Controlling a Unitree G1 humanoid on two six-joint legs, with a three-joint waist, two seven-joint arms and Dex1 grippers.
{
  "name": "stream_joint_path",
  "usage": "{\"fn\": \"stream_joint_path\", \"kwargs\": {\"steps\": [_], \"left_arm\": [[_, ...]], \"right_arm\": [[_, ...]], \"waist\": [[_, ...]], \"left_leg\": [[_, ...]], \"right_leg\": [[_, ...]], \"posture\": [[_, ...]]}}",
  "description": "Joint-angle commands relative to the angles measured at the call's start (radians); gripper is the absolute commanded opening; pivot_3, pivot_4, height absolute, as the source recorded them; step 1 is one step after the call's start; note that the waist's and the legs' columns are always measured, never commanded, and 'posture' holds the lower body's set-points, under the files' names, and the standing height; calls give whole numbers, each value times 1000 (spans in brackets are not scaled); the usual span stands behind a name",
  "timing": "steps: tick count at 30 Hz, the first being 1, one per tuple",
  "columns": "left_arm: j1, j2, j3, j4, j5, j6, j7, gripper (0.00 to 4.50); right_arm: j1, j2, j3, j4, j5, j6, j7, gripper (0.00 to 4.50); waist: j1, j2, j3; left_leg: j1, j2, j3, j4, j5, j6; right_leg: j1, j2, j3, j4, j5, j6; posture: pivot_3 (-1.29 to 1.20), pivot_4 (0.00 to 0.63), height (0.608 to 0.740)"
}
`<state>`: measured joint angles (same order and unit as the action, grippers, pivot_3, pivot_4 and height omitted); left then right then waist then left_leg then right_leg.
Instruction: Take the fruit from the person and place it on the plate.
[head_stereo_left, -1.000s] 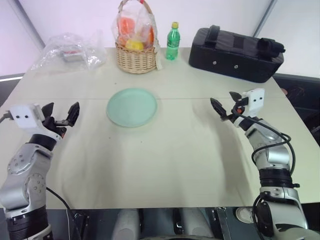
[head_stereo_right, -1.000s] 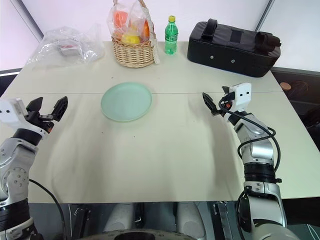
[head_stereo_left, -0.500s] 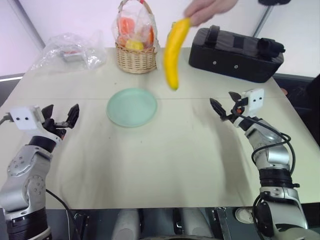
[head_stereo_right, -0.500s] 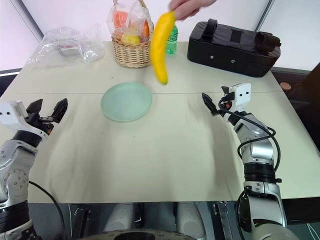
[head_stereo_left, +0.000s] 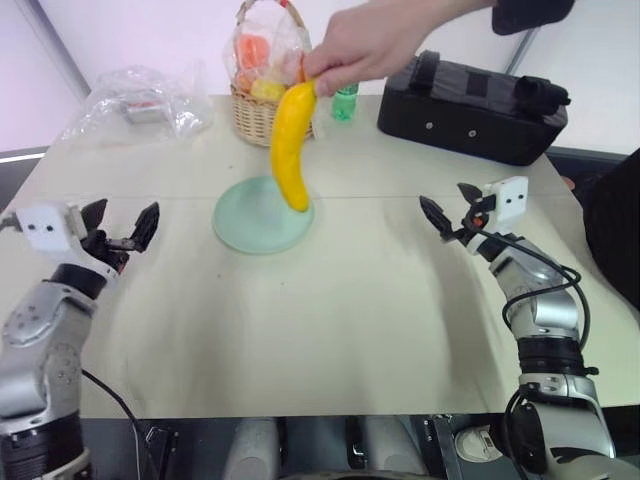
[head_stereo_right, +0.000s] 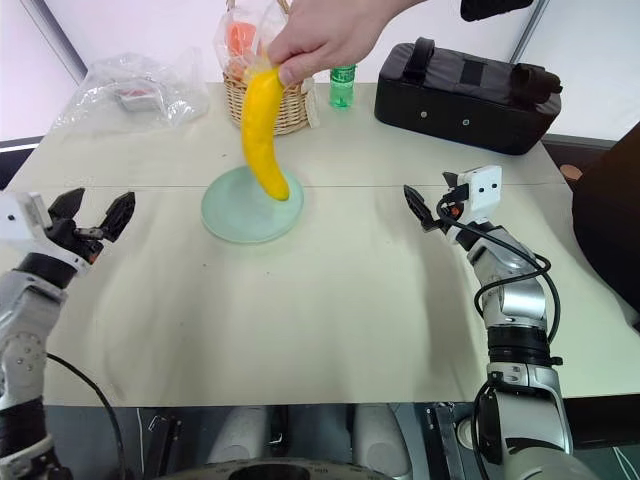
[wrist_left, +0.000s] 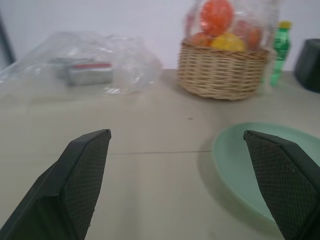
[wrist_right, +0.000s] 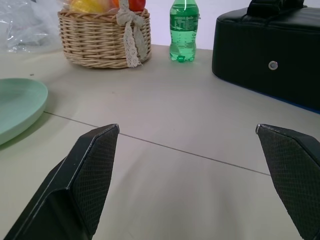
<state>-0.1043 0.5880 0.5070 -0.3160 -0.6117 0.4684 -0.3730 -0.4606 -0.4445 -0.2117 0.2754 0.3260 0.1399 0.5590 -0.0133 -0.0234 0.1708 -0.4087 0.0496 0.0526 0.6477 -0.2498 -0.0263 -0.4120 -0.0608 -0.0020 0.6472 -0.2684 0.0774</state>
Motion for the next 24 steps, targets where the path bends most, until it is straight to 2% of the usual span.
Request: {"fn": "stream_joint_path", "kwargs": {"steps": [1, 3, 6, 8, 11, 16, 20, 24], "left_arm": [[-56, 85, 44, -15, -46, 25, -57, 4456], [-80, 123, 53, 13, -44, 25, -77, 4456], [-88, 124, 54, 28, -42, 26, -78, 4456], [-77, 115, 46, 27, -37, 24, -84, 4456], [-63, 106, 34, 31, -28, 15, -96, 4456], [-68, 112, 2, 30, -45, 34, -139, 4456], [-180, 145, -102, 3, -183, 177, -257, 4456], [-337, 133, -248, 45, -191, 231, -340, 4456]], "right_arm": [[-7, -6, -13, -35, 4, -16, 0, 4500], [4, -21, -12, -73, 44, 29, 45, 4500], [55, -130, -27, -303, 353, 384, 257, 4500], [84, -232, -26, -406, 448, 526, 337, 4500], [116, -327, -21, -498, 503, 613, 397, 4500], [84, -325, -34, -564, 537, 650, 342, 4500], [50, -301, 2, -568, 507, 639, 309, 4500], [33, -284, 25, -541, 467, 615, 294, 4500]], "waist": [[0, 0, 0], [-1, 0, 0], [1, 4, 2], [2, 5, 3], [1, 4, 3], [1, 1, 4], [9, -2, 6], [13, -2, 6]], "left_leg": [[0, 0, 0, 0, 0, 0], [0, 0, 0, 0, 0, 0], [0, 0, 0, -1, 0, 0], [0, 0, -1, -2, 0, 1], [0, 0, -1, -2, 0, 1], [0, 1, -1, -1, -1, 1], [-1, 0, 0, 0, 0, 1], [-2, -1, 0, 1, 0, 1]], "right_leg": [[0, 0, 0, 0, 0, 0], [0, 0, 0, 0, 0, 0], [0, 0, 0, 0, 1, 2], [-1, -1, 0, 0, 1, 3], [-1, -1, 0, -1, 1, 2], [-1, 0, 0, -2, 0, 0], [-1, -1, 0, -2, -1, -1], [-1, -1, 0, -3, -1, 0]], "posture": [[0, 150, 740], [0, 150, 740], [0, 150, 740], [0, 150, 740], [0, 150, 740], [0, 150, 740], [0, 150, 740], [0, 150, 740]]}}
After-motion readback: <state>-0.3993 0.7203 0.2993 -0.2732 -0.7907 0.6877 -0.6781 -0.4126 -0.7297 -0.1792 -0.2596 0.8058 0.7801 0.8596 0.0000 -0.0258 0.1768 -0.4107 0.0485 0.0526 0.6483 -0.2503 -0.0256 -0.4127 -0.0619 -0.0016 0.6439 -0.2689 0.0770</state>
